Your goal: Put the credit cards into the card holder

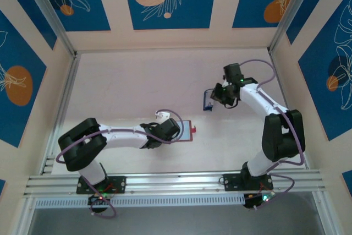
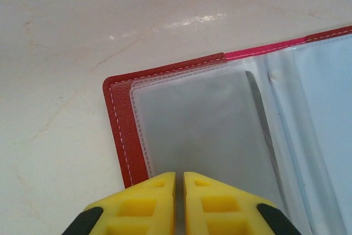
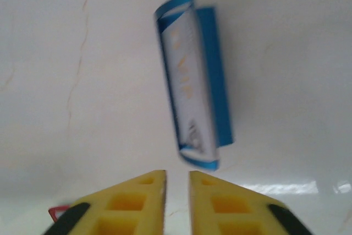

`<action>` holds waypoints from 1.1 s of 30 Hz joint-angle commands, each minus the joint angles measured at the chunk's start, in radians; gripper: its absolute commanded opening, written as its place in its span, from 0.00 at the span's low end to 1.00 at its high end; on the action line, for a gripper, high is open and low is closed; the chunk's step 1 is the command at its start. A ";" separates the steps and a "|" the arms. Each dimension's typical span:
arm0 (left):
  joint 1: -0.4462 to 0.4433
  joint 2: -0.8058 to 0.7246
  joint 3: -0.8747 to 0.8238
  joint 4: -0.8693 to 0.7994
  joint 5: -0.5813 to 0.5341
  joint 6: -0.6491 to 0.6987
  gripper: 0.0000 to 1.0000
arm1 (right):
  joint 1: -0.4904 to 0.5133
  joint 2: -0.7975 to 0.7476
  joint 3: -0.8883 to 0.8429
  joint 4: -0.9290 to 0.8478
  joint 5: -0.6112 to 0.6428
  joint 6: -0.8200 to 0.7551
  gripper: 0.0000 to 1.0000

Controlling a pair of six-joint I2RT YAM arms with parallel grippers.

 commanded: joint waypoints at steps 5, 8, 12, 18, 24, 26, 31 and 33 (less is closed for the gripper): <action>0.006 0.048 -0.030 -0.040 0.063 -0.023 0.10 | -0.084 0.131 0.111 0.058 -0.151 -0.032 0.23; 0.006 0.037 -0.035 -0.045 0.059 -0.026 0.10 | -0.104 0.188 0.143 0.059 -0.163 -0.039 0.23; 0.006 0.023 -0.043 -0.050 0.054 -0.026 0.10 | -0.124 0.244 0.165 0.073 -0.203 -0.047 0.21; 0.005 0.020 -0.043 -0.054 0.052 -0.029 0.10 | -0.128 0.275 0.154 0.093 -0.222 -0.047 0.20; 0.006 0.022 -0.039 -0.056 0.051 -0.029 0.10 | -0.129 0.281 0.138 0.106 -0.246 -0.041 0.18; 0.006 0.022 -0.039 -0.055 0.051 -0.031 0.10 | -0.128 0.267 0.128 0.112 -0.246 -0.036 0.18; 0.006 0.026 -0.038 -0.056 0.052 -0.031 0.10 | -0.128 0.259 0.128 0.106 -0.261 -0.042 0.18; 0.007 0.023 -0.038 -0.056 0.052 -0.031 0.09 | -0.127 0.264 0.129 0.105 -0.257 -0.042 0.18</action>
